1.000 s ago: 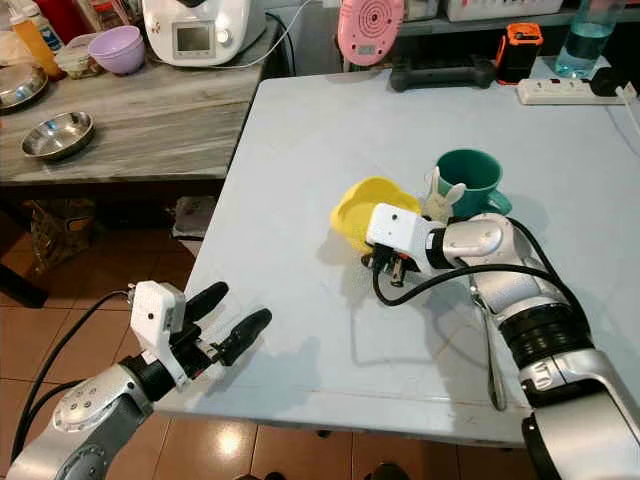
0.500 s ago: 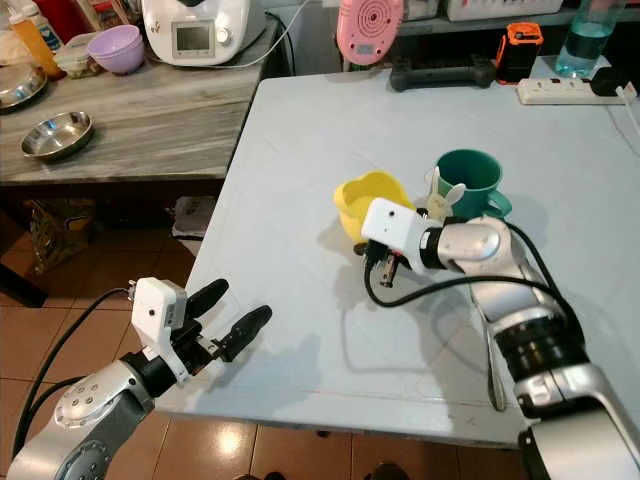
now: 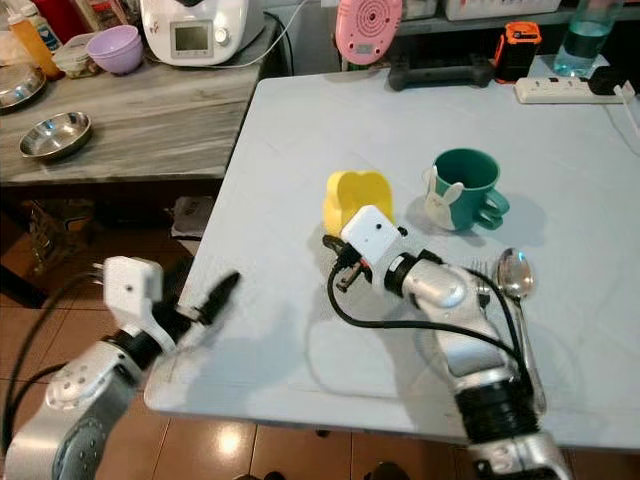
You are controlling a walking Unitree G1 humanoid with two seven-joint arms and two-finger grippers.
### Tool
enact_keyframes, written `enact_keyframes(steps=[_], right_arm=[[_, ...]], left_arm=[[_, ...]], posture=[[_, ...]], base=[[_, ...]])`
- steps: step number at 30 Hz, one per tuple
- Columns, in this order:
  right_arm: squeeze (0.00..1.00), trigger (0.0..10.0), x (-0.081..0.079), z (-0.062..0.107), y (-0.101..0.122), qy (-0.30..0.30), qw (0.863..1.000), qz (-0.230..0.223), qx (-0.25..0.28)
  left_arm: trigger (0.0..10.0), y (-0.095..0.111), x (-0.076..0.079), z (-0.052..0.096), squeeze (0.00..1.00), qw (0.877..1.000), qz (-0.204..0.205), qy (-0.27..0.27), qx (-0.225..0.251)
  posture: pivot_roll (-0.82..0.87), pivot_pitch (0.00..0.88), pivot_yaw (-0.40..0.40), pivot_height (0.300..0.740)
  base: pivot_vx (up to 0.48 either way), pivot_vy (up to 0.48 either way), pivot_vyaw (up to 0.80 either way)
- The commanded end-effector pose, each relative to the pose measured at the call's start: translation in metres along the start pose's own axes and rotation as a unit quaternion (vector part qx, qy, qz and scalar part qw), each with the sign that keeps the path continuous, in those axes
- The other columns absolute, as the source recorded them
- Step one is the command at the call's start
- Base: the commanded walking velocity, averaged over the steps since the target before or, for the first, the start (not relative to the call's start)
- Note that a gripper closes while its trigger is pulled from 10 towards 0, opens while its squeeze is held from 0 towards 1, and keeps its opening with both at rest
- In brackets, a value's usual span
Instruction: Setting the table
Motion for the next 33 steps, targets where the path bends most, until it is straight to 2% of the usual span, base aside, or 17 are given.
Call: enact_keyframes(steps=[1, 2, 4, 5, 7, 10, 13, 16, 18, 26, 33], right_arm=[[0.00, 7.0, 0.000, 0.002, 0.007, -0.026, 0.999, -0.012, 0.019], [0.00, 10.0, -0.002, 0.003, 0.012, -0.046, 0.998, -0.009, 0.033], [0.00, 10.0, -0.003, 0.004, 0.014, -0.074, 0.996, -0.029, 0.040], [0.00, 10.0, -0.004, 0.005, 0.015, -0.101, 0.992, -0.056, 0.044], [0.00, 10.0, -0.007, 0.006, 0.015, -0.131, 0.989, -0.052, 0.046], [0.00, 10.0, -0.009, 0.008, 0.017, -0.155, 0.985, -0.048, 0.049], [0.00, 10.0, -0.013, 0.011, 0.016, -0.188, 0.979, -0.068, 0.046], [0.00, 10.0, -0.024, 0.013, 0.014, -0.187, 0.979, -0.068, 0.039], [0.00, 10.0, -0.026, 0.017, 0.007, -0.191, 0.977, -0.091, 0.028], [0.00, 10.0, -0.022, 0.018, 0.004, -0.197, 0.975, -0.097, 0.019], [0.00, 10.0, -0.022, 0.015, 0.004, -0.196, 0.975, -0.100, 0.019]], left_arm=[[10.0, 0.000, -0.021, 0.005, 0.00, 0.998, -0.012, 0.065, 0.007], [10.0, 0.003, -0.033, 0.007, 0.00, 0.994, -0.026, 0.105, 0.018], [10.0, 0.004, -0.041, 0.009, 0.00, 0.990, -0.031, 0.134, 0.024], [10.0, 0.003, -0.046, 0.010, 0.00, 0.988, -0.025, 0.153, 0.027], [10.0, 0.001, -0.052, 0.010, 0.00, 0.982, -0.037, 0.183, 0.027], [10.0, -0.001, -0.052, 0.010, 0.00, 0.979, -0.032, 0.197, 0.030], [10.0, -0.004, -0.050, 0.008, 0.00, 0.979, -0.020, 0.201, 0.032], [10.0, -0.007, -0.043, 0.004, 0.00, 0.982, -0.020, 0.187, 0.033], [10.0, -0.008, -0.041, 0.003, 0.00, 0.982, -0.021, 0.184, 0.035], [10.0, -0.008, -0.041, 0.004, 0.00, 0.981, -0.014, 0.190, 0.038], [10.0, -0.011, -0.042, 0.003, 0.00, 0.980, -0.008, 0.195, 0.030]], posture=[[-0.25, 0.157, 0.147, 0.740], [-0.25, 0.157, 0.147, 0.740], [-0.25, 0.157, 0.147, 0.740], [-0.25, 0.152, 0.142, 0.740], [-0.25, 0.143, 0.141, 0.740], [-0.25, 0.138, 0.142, 0.740], [-0.25, 0.132, 0.142, 0.740], [-0.25, 0.128, 0.141, 0.740], [-0.25, 0.130, 0.140, 0.740], [-0.25, 0.134, 0.134, 0.740], [-0.25, 0.128, 0.130, 0.740]], base=[[0.000, 0.000, 0.00], [0.000, 0.000, 0.00], [0.000, 0.000, 0.00], [0.000, 0.000, 0.00], [0.000, 0.000, 0.00], [0.000, 0.000, 0.00], [0.000, 0.000, 0.00], [0.000, 0.000, 0.00], [0.000, 0.000, 0.00], [0.000, 0.000, -0.58], [0.000, 0.000, 0.00]])
Point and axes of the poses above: a point about 5 cm out from each wrist's last joint towards the gripper, its own z axis pointing back from the gripper into the wrist, its own y axis along the axis of the wrist's last joint, x = y × z, the point moved 1 cm from there along -z, pointing out of the wrist towards the gripper, and after that the axes turned 7 degrees about z, right-handed, at the moved point
